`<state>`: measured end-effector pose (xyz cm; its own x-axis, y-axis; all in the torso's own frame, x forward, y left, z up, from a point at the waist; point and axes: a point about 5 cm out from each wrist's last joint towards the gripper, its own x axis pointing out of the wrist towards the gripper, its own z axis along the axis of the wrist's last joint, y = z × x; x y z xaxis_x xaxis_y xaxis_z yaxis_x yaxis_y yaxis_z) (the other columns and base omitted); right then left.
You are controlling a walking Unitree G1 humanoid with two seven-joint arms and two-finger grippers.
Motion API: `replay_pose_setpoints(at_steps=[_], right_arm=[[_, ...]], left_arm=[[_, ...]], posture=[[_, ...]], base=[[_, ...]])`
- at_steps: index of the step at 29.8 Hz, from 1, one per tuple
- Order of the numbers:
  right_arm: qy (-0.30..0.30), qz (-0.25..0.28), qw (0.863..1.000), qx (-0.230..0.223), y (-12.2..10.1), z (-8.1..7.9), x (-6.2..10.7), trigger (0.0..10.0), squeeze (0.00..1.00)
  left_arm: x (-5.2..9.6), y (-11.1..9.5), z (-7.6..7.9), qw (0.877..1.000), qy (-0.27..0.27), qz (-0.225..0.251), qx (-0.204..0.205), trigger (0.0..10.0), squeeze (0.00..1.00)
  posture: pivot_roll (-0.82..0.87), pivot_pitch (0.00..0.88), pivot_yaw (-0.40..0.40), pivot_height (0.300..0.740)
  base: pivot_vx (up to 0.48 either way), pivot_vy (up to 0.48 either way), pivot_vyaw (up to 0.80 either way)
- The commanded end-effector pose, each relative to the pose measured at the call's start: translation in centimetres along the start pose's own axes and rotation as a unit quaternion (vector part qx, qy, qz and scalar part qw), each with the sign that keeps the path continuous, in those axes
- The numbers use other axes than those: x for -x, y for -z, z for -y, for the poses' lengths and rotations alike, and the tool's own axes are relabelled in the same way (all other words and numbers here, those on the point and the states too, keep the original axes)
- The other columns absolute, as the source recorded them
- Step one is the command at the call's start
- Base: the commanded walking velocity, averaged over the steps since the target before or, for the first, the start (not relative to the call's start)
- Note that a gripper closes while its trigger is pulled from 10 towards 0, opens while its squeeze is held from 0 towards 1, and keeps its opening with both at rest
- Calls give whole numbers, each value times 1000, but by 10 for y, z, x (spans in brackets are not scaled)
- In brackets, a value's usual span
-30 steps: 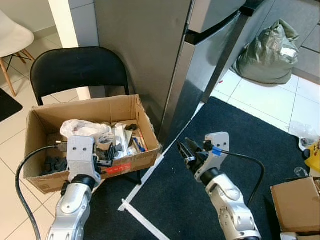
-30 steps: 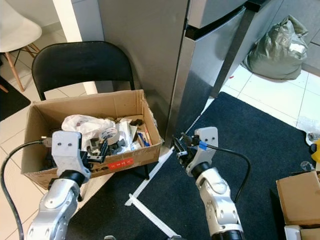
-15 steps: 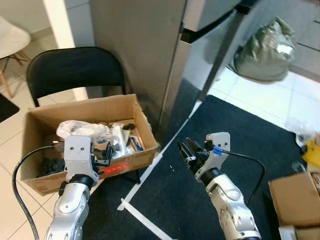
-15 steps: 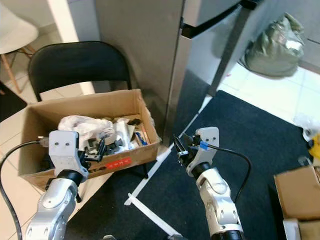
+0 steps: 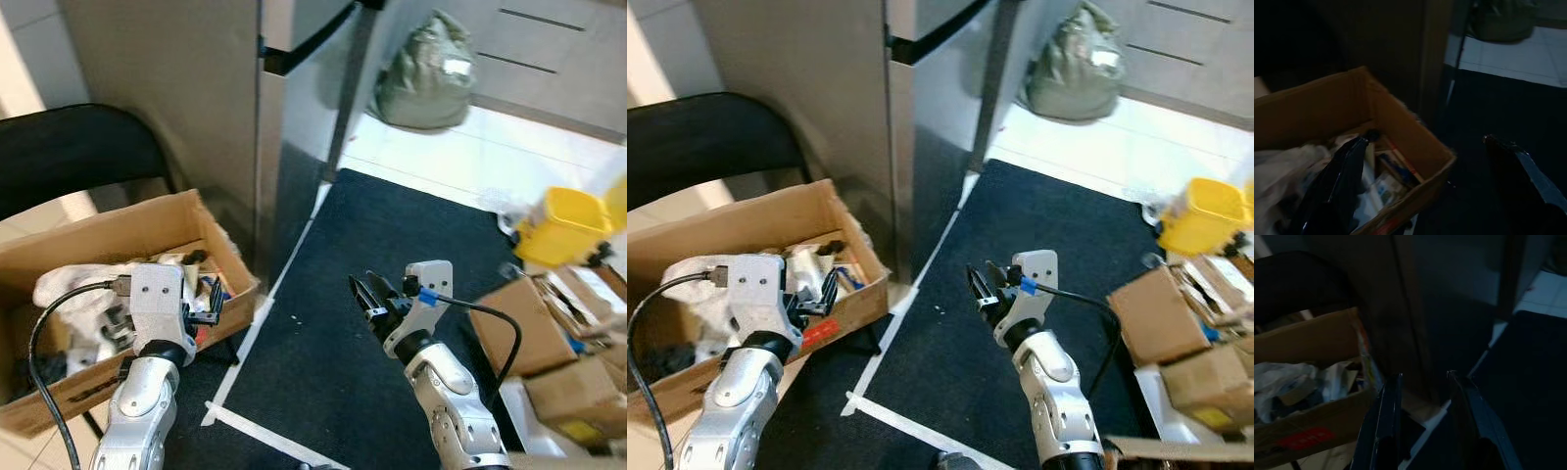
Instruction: Picking trash to rubbish bin
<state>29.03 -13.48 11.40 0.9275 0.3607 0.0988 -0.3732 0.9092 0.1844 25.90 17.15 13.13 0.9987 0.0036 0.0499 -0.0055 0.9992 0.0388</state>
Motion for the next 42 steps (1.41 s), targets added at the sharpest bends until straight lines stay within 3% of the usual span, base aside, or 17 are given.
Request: replay_pose_setpoints(at_steps=[1,42], right_arm=[[6,-7,1000,-5,3,3,4,10000,0],[17,-13,1000,-4,8,4,8,10000,0]], left_arm=[[1,4,1,1000,1,-11,-3,10000,0],[1,6,1,1000,17,-16,-20,10000,0]], posture=[[42,160,-59,740],[49,136,-43,740]], base=[[0,0,-563],[0,0,-582]])
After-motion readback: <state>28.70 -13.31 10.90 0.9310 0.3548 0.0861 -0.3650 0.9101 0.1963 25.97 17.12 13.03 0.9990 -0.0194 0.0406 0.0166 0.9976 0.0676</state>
